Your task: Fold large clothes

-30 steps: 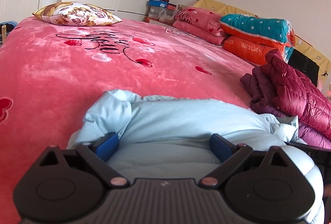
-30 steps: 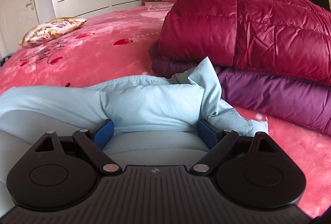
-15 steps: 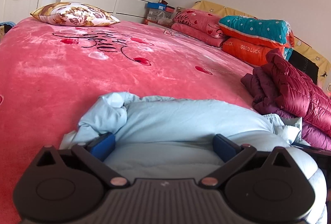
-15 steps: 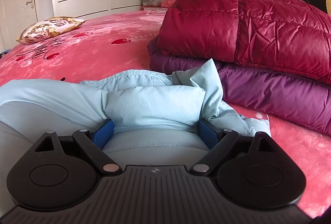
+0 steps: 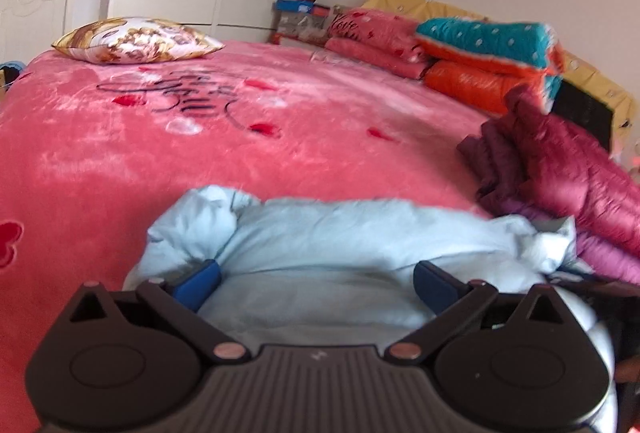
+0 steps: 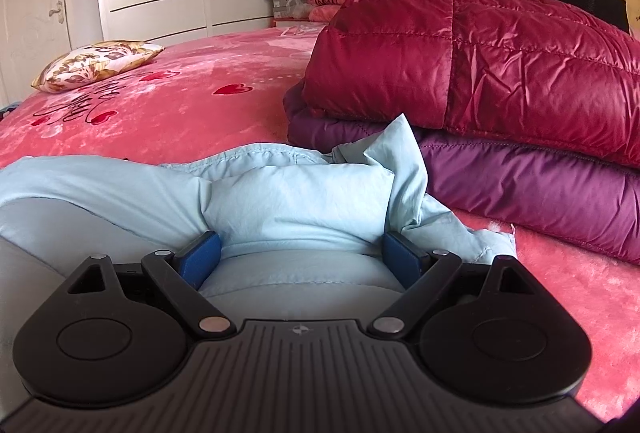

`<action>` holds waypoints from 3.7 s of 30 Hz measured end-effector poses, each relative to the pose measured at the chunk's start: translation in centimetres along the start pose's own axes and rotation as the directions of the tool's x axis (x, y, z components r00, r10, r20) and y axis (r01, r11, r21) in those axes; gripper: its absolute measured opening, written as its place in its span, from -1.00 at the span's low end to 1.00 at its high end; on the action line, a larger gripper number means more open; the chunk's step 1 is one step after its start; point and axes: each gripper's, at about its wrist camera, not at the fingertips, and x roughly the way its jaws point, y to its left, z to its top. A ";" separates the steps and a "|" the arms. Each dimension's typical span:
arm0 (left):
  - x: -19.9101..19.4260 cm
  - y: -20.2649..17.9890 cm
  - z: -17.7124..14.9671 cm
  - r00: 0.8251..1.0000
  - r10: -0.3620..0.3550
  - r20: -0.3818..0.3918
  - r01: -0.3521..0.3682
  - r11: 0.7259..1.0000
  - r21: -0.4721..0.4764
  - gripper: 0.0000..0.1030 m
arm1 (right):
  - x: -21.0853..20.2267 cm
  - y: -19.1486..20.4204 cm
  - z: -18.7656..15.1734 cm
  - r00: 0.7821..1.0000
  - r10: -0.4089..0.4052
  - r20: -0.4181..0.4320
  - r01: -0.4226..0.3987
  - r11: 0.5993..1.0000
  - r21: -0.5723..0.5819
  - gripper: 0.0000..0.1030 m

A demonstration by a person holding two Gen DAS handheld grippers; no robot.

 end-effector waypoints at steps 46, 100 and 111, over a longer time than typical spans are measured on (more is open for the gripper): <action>2.1 6.7 -1.3 0.817 -0.515 -0.258 0.361 0.807 -0.468 0.98 | -3.7 -14.3 -3.0 0.812 0.581 0.058 -0.474 0.598 0.646 1.00; -23.8 -0.2 -10.0 0.861 -0.425 -0.278 0.366 0.899 -0.242 -0.47 | -44.1 -1.1 -15.0 0.992 -0.130 -0.002 0.127 0.965 0.230 -0.18; -26.9 -4.7 -2.9 0.845 -0.504 -0.177 0.494 0.863 -0.101 -0.47 | -52.1 -3.2 -12.8 0.970 -0.184 0.160 0.141 0.959 0.244 -0.19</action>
